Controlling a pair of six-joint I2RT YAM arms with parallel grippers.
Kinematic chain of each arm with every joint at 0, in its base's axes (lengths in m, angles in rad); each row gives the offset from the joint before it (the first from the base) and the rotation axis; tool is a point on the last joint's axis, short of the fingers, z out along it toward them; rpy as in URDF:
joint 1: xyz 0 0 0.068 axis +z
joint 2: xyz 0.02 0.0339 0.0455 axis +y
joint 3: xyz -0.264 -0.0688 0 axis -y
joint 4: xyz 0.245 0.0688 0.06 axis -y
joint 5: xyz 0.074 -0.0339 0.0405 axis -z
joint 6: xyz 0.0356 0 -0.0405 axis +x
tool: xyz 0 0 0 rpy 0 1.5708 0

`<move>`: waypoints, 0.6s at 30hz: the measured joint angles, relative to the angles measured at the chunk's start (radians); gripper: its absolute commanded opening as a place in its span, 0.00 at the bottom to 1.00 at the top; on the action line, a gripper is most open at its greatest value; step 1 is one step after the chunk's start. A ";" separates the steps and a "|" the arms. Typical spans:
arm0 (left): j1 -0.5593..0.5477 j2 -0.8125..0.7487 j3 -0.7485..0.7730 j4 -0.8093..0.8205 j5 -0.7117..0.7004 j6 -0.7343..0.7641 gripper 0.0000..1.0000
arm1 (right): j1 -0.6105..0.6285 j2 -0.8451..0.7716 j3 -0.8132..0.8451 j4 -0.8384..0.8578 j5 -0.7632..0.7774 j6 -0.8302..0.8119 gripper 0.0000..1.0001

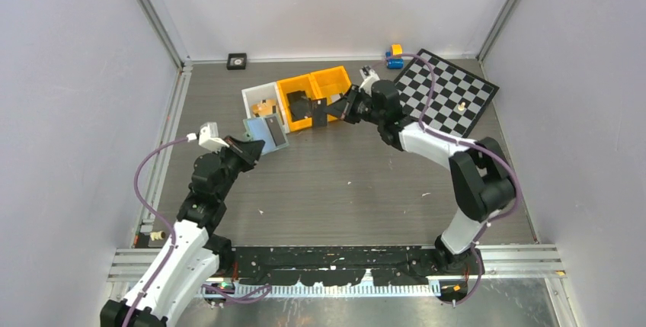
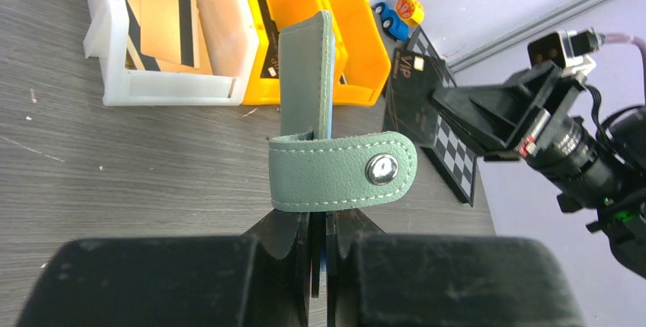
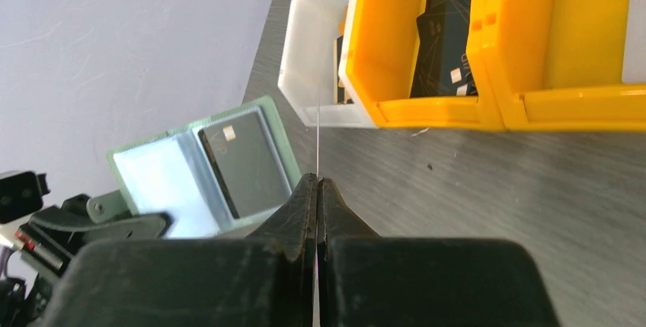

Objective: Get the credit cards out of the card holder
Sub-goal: Place the credit card in the storage box.

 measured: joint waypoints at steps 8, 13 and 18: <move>0.000 0.032 -0.020 0.002 0.013 0.003 0.00 | 0.013 0.229 0.278 -0.148 0.000 -0.070 0.01; 0.000 0.032 -0.039 0.009 0.018 0.010 0.00 | 0.024 0.367 0.464 -0.207 -0.010 -0.088 0.01; 0.000 0.045 -0.044 0.018 0.034 0.010 0.00 | 0.029 0.482 0.594 -0.266 -0.010 -0.090 0.01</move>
